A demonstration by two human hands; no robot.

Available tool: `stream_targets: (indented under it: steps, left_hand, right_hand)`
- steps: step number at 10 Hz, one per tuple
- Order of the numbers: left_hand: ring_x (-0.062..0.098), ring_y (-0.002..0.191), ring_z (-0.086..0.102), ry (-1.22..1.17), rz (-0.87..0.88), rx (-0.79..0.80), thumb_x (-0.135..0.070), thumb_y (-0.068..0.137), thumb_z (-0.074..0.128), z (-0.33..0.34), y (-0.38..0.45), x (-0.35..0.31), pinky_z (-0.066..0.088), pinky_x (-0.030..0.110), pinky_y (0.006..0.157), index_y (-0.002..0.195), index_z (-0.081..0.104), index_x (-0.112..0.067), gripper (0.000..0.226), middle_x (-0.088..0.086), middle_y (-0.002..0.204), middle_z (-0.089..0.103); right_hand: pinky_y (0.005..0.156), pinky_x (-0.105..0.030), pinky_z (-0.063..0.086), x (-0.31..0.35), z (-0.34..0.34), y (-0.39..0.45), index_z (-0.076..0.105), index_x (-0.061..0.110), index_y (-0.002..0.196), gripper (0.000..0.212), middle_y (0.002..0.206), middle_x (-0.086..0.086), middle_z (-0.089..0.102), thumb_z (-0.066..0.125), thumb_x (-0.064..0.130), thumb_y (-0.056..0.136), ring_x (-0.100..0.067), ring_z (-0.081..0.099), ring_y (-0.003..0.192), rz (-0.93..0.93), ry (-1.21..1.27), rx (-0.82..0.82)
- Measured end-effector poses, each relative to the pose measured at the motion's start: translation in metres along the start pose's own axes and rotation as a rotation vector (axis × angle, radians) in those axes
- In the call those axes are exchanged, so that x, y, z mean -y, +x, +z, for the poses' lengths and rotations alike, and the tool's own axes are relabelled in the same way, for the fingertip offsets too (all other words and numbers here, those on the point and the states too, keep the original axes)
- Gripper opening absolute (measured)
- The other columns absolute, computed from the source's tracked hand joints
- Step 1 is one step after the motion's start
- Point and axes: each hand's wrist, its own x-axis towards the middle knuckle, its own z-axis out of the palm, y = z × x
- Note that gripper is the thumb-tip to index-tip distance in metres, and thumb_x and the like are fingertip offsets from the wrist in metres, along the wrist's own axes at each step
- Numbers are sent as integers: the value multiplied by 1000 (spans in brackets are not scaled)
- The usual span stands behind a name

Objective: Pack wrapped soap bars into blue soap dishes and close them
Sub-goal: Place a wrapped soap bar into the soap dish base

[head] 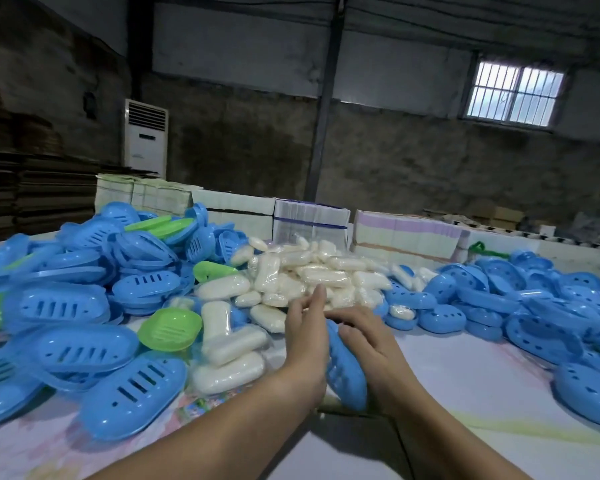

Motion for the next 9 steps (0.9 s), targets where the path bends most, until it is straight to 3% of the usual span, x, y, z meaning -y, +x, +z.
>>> stream_targets:
  steps: [1, 2, 3, 4, 5, 6, 7, 8, 9]
  left_hand:
    - [29, 107, 68, -204, -170, 66, -49, 95, 57, 3, -4, -2, 54, 39, 89, 122, 64, -11, 47, 12, 110, 69]
    - [19, 77, 71, -301, -304, 156, -52, 92, 60, 2, -12, 3, 52, 31, 75, 85, 75, -8, 47, 5, 76, 69]
    - [23, 84, 70, -355, -450, 271, -53, 90, 62, 4, -28, 9, 51, 31, 83, 89, 78, -7, 49, 8, 85, 70]
    - [18, 100, 62, -303, -435, 390, -49, 101, 46, 4, -35, 16, 47, 24, 95, 117, 65, -15, 42, 3, 107, 61]
    - [9, 86, 61, -146, -327, 438, -51, 105, 32, 9, -37, 21, 51, 23, 76, 103, 58, -25, 36, -5, 98, 61]
    - [26, 103, 68, -161, -304, 288, -56, 100, 45, 10, -26, 24, 53, 38, 91, 119, 65, -10, 54, 11, 113, 71]
    - [28, 80, 70, -192, -328, 231, -69, 93, 47, -1, -11, 14, 57, 39, 75, 100, 69, -6, 67, 13, 88, 74]
    - [26, 62, 64, -282, -409, 217, -74, 84, 53, -7, -5, 12, 53, 35, 61, 85, 72, -4, 73, 14, 73, 68]
    - [22, 63, 63, -307, -457, 237, -72, 87, 51, -9, -4, 12, 54, 35, 60, 88, 68, -7, 67, 10, 74, 67]
  right_hand:
    - [96, -21, 37, -1, 9, -2, 68, 33, 112, 31, 110, 16, 62, 51, 35, 85, -6, 50, 112, -12, -151, 39]
    - [89, -16, 34, -10, 7, 0, 69, 31, 105, 17, 103, 17, 59, 58, 30, 93, -4, 47, 106, -6, -271, -54]
    - [88, -13, 32, -18, 3, 3, 69, 28, 104, 16, 103, 15, 58, 57, 23, 95, -7, 46, 106, 48, -345, -151]
    - [88, -20, 33, -22, 2, 5, 69, 29, 103, 16, 105, 14, 58, 56, 25, 95, -10, 45, 108, 88, -377, -244]
    - [92, -23, 36, -22, 1, 7, 68, 31, 102, 13, 105, 13, 58, 57, 26, 96, -9, 47, 109, 79, -317, -317]
    - [92, -26, 43, -20, -4, 11, 66, 34, 98, 13, 103, 13, 58, 58, 24, 95, -2, 52, 103, 105, -90, -419]
    - [91, -32, 45, -27, -13, 17, 63, 34, 106, 16, 104, 15, 57, 61, 23, 93, -11, 54, 105, 164, -131, -411]
    - [94, -44, 47, -40, -21, 34, 54, 26, 131, 42, 115, 1, 59, 63, 31, 90, -26, 56, 109, 252, -372, -264]
    - [92, -42, 45, -53, -25, 61, 34, 30, 148, 64, 131, -5, 54, 55, 51, 91, -29, 47, 120, 298, -740, -120]
